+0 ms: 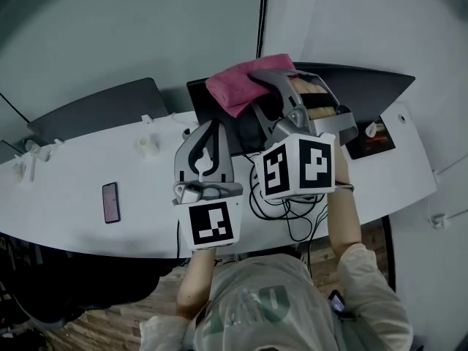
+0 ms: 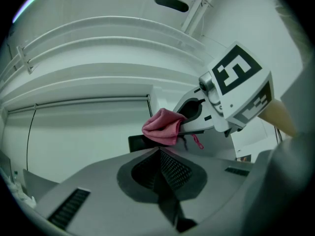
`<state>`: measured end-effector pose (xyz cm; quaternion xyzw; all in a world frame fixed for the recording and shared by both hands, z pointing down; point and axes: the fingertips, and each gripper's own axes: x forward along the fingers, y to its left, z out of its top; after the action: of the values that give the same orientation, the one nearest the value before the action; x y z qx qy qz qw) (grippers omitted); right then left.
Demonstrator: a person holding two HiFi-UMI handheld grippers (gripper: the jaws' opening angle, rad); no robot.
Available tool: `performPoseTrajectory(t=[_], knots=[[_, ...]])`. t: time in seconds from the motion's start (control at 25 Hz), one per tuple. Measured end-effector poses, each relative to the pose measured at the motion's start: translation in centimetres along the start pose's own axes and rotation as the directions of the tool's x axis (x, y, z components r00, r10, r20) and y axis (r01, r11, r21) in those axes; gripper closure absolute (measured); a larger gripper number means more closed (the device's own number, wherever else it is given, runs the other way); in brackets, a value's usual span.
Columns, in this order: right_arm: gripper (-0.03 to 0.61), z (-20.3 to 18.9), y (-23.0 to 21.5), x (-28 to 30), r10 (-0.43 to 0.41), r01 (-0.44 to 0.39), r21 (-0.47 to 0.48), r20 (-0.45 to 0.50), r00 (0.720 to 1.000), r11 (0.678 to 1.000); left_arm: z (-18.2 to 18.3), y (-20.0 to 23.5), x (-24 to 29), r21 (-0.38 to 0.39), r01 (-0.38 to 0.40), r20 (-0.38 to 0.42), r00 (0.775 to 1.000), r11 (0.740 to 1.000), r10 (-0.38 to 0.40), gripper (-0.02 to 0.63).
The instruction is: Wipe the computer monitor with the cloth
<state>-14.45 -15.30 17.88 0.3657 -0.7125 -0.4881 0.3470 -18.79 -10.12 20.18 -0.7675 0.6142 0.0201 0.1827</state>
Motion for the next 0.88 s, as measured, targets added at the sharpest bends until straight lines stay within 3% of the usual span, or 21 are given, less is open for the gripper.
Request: performPoseTrajectory(t=[0.52,0.88], knots=[[0.523,8.9,2.4,2.0,0.022,-0.023,0.015,0.096,0.995,1.0,-2.1,5.5,-3.3,-0.054,-0.049,-0.048,0.998,0.997,0.046,0.598],[0.523,12.1,4.1,3.2,0.051,-0.048,-0.032,0.118,0.992,0.998,-2.7,9.8,-5.2,-0.068,-0.153,-0.047,0.988,0.986,0.15,0.598]])
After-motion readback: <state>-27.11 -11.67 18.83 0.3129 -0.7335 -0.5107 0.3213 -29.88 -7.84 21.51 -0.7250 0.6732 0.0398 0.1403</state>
